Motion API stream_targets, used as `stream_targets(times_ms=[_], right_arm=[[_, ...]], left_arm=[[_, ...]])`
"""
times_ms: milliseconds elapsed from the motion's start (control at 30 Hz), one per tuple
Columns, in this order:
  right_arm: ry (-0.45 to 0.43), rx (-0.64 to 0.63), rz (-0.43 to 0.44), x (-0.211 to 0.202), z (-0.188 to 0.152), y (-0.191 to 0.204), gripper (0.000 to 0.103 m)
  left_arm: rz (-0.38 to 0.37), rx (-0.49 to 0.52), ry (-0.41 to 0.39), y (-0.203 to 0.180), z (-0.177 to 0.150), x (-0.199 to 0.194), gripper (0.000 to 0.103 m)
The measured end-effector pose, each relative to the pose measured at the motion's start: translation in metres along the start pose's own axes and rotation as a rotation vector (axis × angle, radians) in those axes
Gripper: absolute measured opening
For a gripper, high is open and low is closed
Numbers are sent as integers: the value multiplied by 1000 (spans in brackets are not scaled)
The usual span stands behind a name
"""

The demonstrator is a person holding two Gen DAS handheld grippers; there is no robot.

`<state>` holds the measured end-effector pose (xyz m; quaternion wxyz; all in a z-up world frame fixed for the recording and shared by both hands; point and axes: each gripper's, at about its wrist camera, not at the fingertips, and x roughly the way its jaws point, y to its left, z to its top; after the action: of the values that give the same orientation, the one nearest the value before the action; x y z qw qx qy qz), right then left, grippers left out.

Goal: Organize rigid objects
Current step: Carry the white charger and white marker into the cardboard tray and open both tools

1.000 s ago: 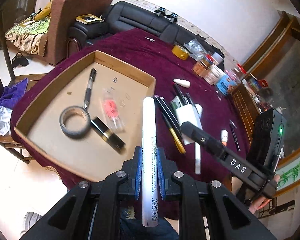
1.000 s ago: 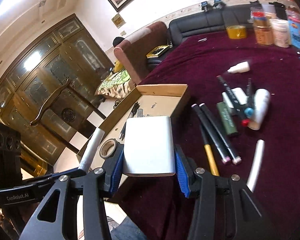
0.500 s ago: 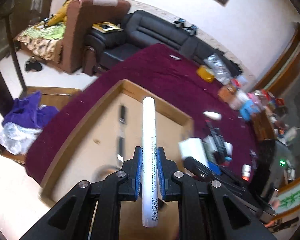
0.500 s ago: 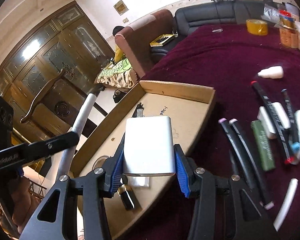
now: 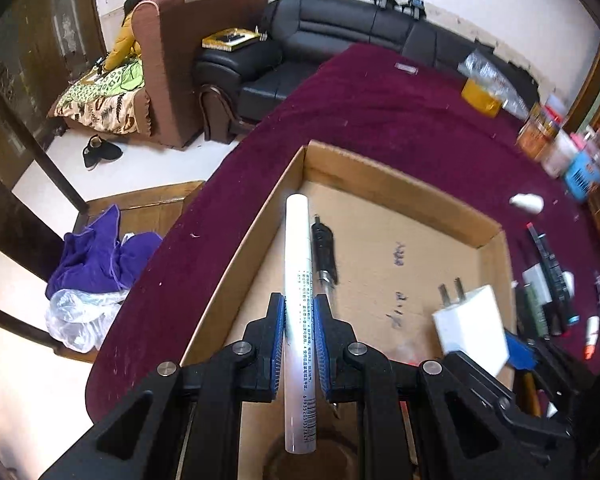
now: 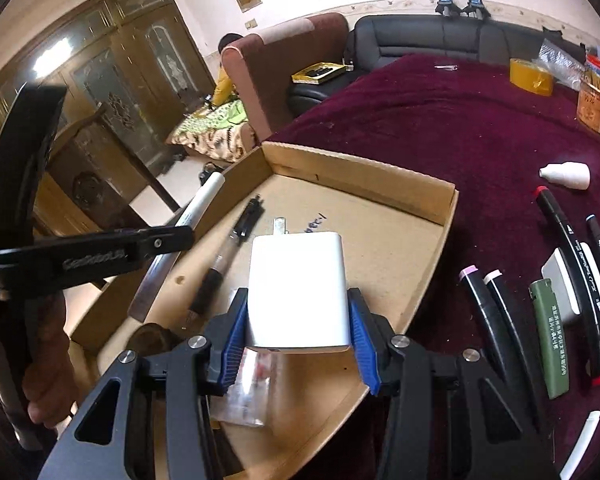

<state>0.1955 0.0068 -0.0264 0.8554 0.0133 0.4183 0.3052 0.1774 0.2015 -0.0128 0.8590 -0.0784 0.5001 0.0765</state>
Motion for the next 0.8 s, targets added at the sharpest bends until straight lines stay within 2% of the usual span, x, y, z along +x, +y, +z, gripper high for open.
stream_targets(times_ms=[200, 400, 467, 533, 600, 800], right_arm=[[-2, -46, -68, 2, -4, 7, 47], [-4, -88, -119, 6, -5, 15, 47], [-7, -78, -112, 6, -4, 12, 47], [-11, -60, -95, 4, -4, 9, 47], [-13, -41, -76, 4, -4, 5, 48], [-49, -2, -18, -9, -2, 1, 56]], left_arm=[[72, 75, 59, -12, -1, 20, 14], [65, 61, 78, -11, 3, 25, 15], [57, 64, 81, -11, 2, 25, 16], [52, 47, 89, -9, 2, 24, 25], [63, 11, 77, -2, 3, 21, 47], [34, -39, 29, 4, -2, -5, 52]])
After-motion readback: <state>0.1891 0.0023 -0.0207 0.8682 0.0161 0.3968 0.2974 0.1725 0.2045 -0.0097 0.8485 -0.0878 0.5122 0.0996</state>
